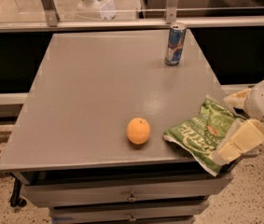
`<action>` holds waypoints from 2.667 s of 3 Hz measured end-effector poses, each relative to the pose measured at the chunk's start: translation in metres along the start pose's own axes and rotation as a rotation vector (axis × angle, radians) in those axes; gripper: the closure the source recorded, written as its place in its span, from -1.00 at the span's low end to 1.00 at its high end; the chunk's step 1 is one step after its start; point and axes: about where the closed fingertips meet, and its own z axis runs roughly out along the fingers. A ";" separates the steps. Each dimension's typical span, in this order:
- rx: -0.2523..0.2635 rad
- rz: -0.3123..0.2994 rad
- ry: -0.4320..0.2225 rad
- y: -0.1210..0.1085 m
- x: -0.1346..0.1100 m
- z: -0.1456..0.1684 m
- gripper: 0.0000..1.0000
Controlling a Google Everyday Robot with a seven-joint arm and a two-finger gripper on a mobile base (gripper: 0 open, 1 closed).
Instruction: Pick green jalapeno chip bag
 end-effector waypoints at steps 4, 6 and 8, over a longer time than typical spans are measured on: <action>-0.096 0.081 -0.143 0.057 -0.007 0.049 0.27; -0.095 0.089 -0.152 0.061 -0.006 0.053 1.00; -0.023 0.043 -0.148 0.015 -0.018 0.030 1.00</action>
Offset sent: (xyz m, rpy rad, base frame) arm -0.0264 0.0432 -0.0232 0.1639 0.0221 -0.0210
